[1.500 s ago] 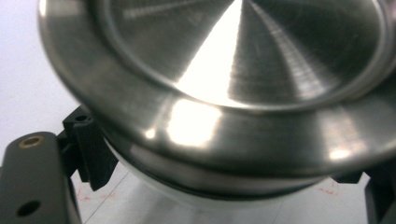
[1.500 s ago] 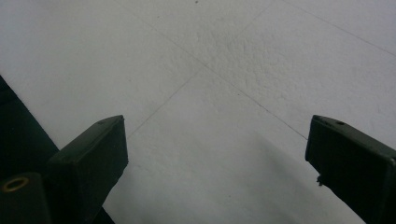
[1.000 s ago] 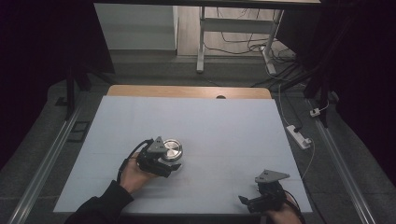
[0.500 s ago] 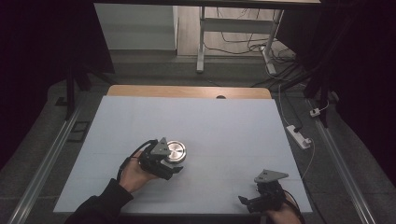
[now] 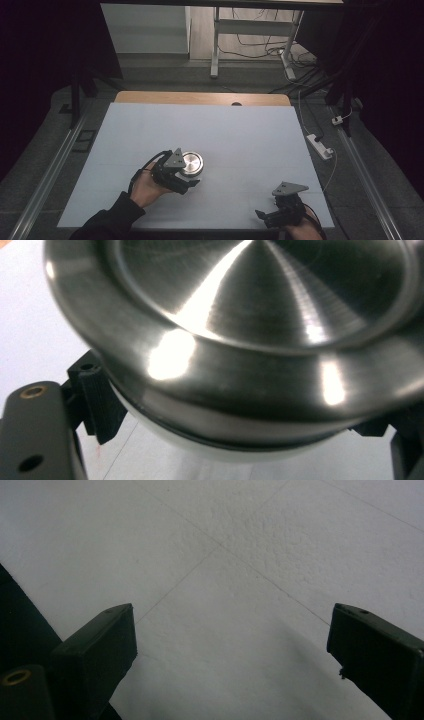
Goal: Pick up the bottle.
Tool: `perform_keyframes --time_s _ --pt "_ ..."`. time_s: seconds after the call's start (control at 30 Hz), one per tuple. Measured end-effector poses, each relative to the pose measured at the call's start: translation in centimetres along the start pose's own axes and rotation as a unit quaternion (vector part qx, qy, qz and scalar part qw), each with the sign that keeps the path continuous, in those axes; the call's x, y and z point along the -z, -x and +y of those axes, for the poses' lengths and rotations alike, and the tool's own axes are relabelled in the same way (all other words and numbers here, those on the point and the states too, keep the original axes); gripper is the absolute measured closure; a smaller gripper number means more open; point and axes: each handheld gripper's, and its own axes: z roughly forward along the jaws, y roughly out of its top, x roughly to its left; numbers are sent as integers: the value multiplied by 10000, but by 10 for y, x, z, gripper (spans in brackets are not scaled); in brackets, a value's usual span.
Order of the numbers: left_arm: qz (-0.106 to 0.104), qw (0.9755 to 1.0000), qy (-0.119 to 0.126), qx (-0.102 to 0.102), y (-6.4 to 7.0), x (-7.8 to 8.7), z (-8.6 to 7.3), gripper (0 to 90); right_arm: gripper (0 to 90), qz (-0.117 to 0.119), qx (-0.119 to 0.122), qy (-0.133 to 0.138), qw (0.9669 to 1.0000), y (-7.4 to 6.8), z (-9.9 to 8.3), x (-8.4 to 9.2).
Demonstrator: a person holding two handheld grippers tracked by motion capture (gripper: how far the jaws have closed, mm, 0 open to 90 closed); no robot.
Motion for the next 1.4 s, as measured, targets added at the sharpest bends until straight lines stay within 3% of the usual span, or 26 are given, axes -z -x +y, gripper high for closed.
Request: perform_keyframes --time_s 1.13,1.4 --pt "-169 9996 180 120 -2 14 8 152 55 -22 -25 -30 10000 0 0 -1" --pt "-173 9995 268 77 -9 27 26 152 55 -47 -36 0 10000 1 0 0"
